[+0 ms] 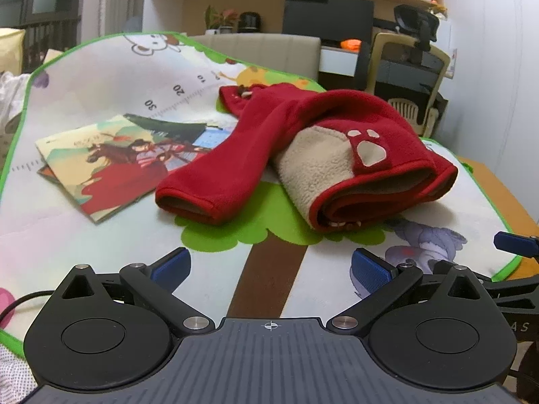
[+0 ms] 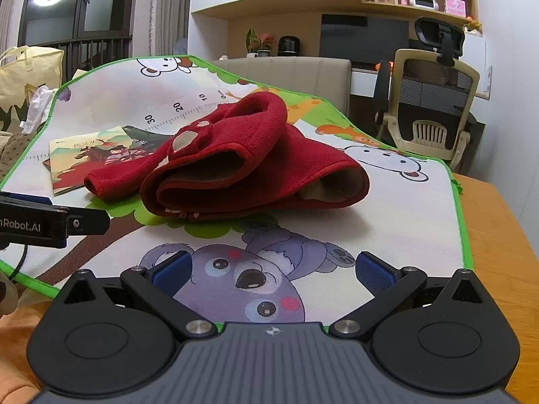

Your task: Fold clothes

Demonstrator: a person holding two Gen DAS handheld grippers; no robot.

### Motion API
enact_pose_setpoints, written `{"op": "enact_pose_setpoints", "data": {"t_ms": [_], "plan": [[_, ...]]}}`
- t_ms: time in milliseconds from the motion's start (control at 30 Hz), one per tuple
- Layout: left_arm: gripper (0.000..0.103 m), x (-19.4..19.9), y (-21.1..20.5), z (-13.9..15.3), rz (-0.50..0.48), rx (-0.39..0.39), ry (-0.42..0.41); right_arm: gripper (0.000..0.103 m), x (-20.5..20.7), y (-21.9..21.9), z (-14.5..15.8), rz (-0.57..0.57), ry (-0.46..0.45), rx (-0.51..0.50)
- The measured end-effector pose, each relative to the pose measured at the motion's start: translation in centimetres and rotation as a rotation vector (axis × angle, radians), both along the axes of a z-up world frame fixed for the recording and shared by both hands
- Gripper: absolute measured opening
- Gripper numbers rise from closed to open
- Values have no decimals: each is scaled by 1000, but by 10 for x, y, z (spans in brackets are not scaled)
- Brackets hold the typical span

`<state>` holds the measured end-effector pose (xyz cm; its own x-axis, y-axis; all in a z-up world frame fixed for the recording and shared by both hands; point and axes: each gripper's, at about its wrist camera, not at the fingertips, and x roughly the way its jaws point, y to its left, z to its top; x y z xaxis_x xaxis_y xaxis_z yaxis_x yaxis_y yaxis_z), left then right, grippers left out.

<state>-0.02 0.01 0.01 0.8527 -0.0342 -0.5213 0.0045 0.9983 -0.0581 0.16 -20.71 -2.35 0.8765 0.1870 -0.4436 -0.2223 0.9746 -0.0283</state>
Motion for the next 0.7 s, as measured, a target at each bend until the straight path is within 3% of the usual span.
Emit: {"op": "enact_pose_setpoints", "data": {"t_ms": [233, 700], "plan": [[103, -2, -1, 0, 2, 28, -25, 103, 1, -1, 0, -6, 0, -2], [103, 3, 1, -4, 4, 5, 26, 103, 0, 2, -1, -2, 3, -17]]}}
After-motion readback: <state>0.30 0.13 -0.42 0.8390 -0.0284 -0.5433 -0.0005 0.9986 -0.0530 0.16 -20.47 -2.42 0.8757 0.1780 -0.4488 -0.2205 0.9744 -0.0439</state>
